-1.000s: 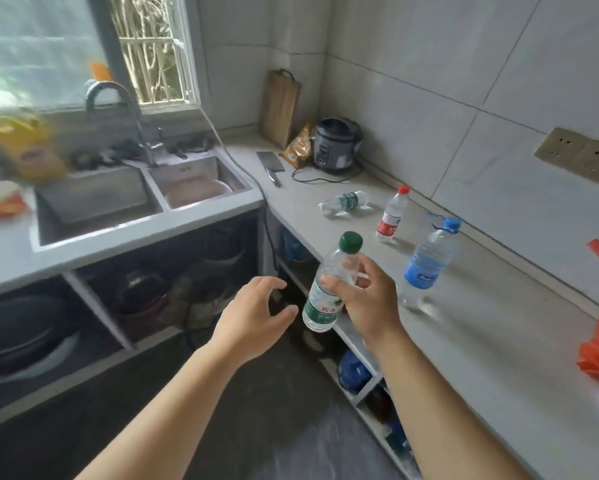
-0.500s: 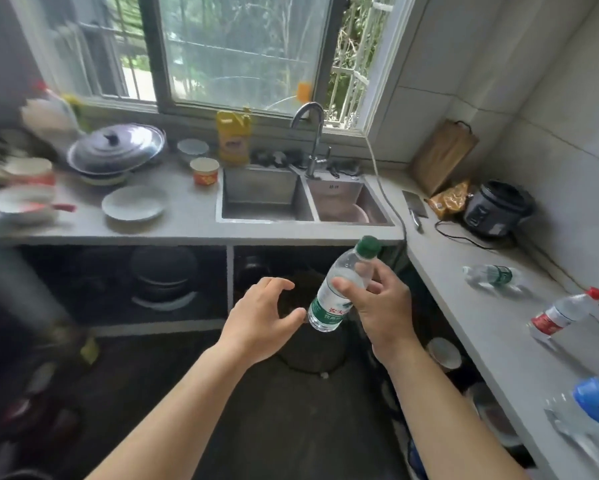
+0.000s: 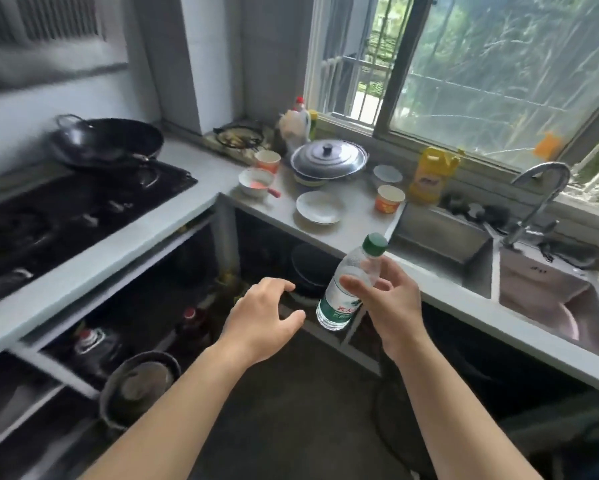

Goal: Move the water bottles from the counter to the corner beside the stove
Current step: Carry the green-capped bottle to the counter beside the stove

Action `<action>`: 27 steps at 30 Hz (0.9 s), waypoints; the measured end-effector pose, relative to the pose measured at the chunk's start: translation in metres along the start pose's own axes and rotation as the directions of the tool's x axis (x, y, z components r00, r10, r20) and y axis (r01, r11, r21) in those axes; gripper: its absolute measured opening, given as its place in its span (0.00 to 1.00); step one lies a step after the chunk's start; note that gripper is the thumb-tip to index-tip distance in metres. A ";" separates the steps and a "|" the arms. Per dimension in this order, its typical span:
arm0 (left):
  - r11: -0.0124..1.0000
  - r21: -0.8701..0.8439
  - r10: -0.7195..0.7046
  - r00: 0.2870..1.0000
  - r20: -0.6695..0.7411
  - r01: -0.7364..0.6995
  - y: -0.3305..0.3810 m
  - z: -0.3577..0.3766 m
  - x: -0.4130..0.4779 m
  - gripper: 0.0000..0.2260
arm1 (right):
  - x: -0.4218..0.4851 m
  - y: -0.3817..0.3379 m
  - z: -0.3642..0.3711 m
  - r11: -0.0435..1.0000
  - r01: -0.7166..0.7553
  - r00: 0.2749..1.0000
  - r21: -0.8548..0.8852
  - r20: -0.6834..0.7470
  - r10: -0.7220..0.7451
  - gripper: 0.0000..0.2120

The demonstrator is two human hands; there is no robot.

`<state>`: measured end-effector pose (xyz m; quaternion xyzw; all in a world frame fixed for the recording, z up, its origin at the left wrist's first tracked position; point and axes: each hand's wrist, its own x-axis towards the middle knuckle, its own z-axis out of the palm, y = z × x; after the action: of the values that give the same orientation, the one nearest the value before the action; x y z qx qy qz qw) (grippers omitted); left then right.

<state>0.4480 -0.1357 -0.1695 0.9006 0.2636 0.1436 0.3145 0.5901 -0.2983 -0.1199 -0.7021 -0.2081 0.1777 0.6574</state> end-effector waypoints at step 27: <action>0.806 -0.111 -0.525 0.617 -0.586 0.581 -0.168 -0.209 -0.217 0.20 | -0.076 -0.037 0.329 0.992 0.120 0.624 0.025 0.776 -0.095 0.24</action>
<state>0.1170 -0.0444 -0.1388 0.6971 0.6182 0.3000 0.2044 0.3513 -0.0573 -0.1085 -0.5533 -0.5144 0.4195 0.5033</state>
